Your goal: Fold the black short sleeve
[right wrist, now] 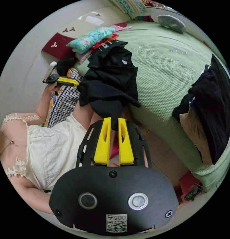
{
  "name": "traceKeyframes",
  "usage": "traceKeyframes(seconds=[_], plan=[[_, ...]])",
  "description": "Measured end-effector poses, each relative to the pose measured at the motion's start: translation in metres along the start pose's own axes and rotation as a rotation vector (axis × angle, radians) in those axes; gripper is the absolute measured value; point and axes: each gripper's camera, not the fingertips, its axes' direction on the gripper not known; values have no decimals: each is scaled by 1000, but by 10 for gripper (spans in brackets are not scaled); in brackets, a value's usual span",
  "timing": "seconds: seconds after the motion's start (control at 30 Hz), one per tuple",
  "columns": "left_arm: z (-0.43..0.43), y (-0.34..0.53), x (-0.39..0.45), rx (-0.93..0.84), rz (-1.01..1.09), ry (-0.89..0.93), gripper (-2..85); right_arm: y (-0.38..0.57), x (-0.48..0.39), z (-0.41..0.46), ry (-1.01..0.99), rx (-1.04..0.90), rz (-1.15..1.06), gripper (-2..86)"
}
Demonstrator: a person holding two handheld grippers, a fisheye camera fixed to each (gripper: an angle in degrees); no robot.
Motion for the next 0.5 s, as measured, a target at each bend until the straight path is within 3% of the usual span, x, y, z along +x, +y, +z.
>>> traceKeyframes(seconds=[0.1,0.17,0.27,0.5], plan=[[-31,-16,-18,152,-42,10,57,-15,13,-19,21,138,31,74],[-52,-41,-25,295,-33,-101,79,-36,20,-28,54,276,51,86],[-51,-84,-44,458,-39,-128,101,-73,25,-6,120,301,69,100],[-14,-177,-97,428,-132,-197,133,-130,21,68,204,232,14,119]])
